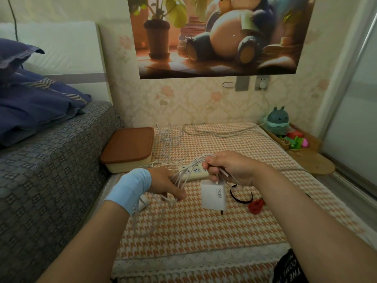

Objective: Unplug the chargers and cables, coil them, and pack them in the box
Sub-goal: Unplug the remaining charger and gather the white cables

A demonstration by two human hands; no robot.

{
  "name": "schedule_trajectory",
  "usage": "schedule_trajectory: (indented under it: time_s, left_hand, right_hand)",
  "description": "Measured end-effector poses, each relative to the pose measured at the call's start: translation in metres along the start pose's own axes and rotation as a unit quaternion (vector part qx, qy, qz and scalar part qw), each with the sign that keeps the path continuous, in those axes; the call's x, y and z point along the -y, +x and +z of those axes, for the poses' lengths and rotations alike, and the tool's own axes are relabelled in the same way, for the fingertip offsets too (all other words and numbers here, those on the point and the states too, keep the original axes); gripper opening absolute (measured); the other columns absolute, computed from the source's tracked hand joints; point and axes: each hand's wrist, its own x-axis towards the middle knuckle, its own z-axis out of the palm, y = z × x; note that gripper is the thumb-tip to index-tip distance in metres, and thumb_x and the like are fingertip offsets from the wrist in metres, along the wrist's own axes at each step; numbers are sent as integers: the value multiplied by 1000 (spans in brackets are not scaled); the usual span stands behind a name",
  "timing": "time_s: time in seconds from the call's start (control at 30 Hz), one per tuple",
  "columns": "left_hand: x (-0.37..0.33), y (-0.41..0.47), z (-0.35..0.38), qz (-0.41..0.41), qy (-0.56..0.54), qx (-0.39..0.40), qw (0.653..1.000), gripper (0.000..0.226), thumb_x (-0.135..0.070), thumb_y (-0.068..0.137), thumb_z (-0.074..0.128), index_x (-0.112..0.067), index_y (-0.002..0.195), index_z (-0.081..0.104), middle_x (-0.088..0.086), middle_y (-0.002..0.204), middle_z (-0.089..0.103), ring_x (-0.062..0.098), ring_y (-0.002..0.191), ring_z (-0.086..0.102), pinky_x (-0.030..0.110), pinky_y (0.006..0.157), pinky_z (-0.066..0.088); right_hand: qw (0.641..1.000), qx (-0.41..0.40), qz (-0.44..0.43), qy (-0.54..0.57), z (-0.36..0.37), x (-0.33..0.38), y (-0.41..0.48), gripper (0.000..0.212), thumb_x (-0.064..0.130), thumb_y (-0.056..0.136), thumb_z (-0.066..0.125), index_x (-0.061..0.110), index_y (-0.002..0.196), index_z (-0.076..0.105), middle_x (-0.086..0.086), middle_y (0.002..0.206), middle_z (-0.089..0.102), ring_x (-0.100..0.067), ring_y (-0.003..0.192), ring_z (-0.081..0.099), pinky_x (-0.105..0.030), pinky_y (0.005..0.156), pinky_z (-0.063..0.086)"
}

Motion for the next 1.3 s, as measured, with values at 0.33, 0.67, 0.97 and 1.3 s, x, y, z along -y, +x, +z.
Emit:
schedule_trajectory:
  time_s: [0.33, 0.67, 0.97, 1.3]
  left_hand:
    - [14, 2, -2, 18, -62, -54, 996, 35, -39, 76, 81, -19, 101, 68, -5, 87, 66, 8, 72, 61, 19, 62, 53]
    - [12, 3, 4, 119, -496, -63, 858, 36, -47, 73, 76, -16, 63, 63, 9, 66, 67, 32, 86, 64, 46, 107, 40]
    - [0, -3, 3, 202, -732, 5, 651, 21, -15, 83, 69, -10, 77, 49, 1, 67, 47, 13, 44, 48, 35, 68, 57]
    - [-38, 3, 22, 61, -583, -379, 716, 37, -34, 98, 55, -11, 69, 54, 4, 55, 50, 14, 44, 47, 21, 41, 41]
  right_hand:
    - [992, -23, 2, 127, -6, 3, 8, 30, 16, 108, 39, 4, 90, 61, 5, 56, 38, -6, 45, 31, -22, 66, 43]
    - [970, -238, 11, -55, -1, -1, 19, 34, 23, 109, 43, 7, 87, 63, 4, 57, 40, -10, 48, 30, -19, 43, 34]
    - [974, -178, 21, -137, 22, 4, 13, 58, 62, 96, 53, 6, 92, 69, 4, 55, 37, -11, 46, 30, -27, 53, 27]
    - [986, -65, -4, -156, 58, 1, 14, 54, 73, 80, 63, 22, 85, 78, 8, 71, 67, -2, 43, 40, -23, 54, 32]
